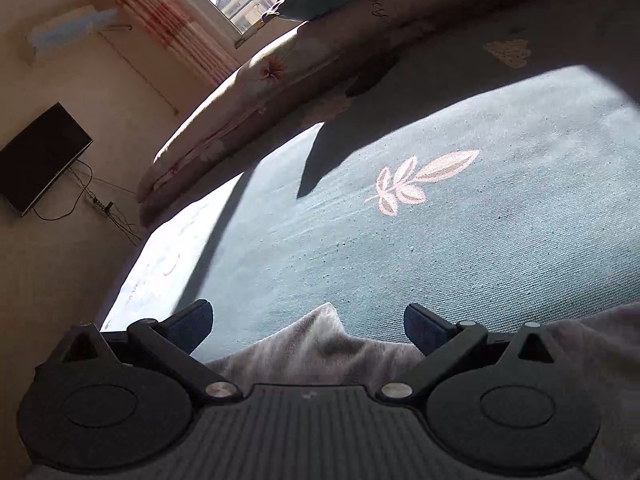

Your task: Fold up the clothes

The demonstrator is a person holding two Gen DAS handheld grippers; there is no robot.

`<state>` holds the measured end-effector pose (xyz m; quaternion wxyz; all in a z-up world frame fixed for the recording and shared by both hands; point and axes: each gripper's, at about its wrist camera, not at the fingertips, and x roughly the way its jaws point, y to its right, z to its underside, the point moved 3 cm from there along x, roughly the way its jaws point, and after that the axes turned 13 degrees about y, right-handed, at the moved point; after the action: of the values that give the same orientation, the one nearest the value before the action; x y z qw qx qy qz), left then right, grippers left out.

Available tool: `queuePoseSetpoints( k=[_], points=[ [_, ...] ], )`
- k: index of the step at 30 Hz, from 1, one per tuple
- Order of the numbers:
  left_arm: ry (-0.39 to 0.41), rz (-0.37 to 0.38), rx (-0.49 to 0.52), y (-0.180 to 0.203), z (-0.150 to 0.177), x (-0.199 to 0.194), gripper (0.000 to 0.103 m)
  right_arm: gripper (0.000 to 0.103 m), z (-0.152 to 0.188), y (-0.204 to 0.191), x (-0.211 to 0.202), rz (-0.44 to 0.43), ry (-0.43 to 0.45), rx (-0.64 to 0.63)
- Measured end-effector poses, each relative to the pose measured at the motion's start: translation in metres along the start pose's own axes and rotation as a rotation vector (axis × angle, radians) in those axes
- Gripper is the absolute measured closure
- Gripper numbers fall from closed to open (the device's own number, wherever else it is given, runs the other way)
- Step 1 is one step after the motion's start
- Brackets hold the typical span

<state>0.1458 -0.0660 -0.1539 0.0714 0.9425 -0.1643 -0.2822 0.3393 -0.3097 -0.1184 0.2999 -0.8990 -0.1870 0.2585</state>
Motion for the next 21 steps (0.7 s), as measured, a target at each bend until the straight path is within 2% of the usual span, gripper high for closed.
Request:
queuePoseSetpoints(
  k=[4, 6, 8, 10, 12, 14, 18, 21],
  points=[
    [-0.004, -0.007, 0.018, 0.001, 0.000, 0.001, 0.001, 0.000, 0.007, 0.012, -0.010, -0.016, -0.066, 0.030],
    [-0.007, -0.011, 0.028, 0.002, 0.000, 0.001, 0.001, 0.000, 0.010, 0.023, -0.009, 0.040, -0.073, 0.039],
    [-0.009, -0.012, 0.032, 0.004, 0.001, 0.001, 0.001, 0.000, 0.008, 0.034, -0.015, 0.100, -0.042, 0.045],
    [-0.009, -0.011, 0.047, 0.004, 0.001, 0.002, 0.001, 0.000, -0.002, 0.040, -0.038, 0.167, 0.035, 0.066],
    [-0.008, -0.015, 0.065, 0.005, 0.002, 0.002, 0.001, 0.000, -0.011, 0.040, -0.065, 0.192, 0.075, 0.065],
    [-0.005, -0.024, 0.085, 0.007, 0.004, 0.003, 0.001, 0.000, -0.014, 0.034, -0.098, 0.170, 0.084, 0.053],
    [-0.004, -0.049, 0.143, 0.013, 0.006, 0.007, 0.001, 0.000, 0.008, 0.014, -0.147, 0.178, 0.045, -0.068],
    [-0.005, -0.057, 0.150, 0.014, 0.007, 0.008, 0.001, 0.000, 0.044, 0.001, -0.165, 0.240, 0.028, -0.231]
  ],
)
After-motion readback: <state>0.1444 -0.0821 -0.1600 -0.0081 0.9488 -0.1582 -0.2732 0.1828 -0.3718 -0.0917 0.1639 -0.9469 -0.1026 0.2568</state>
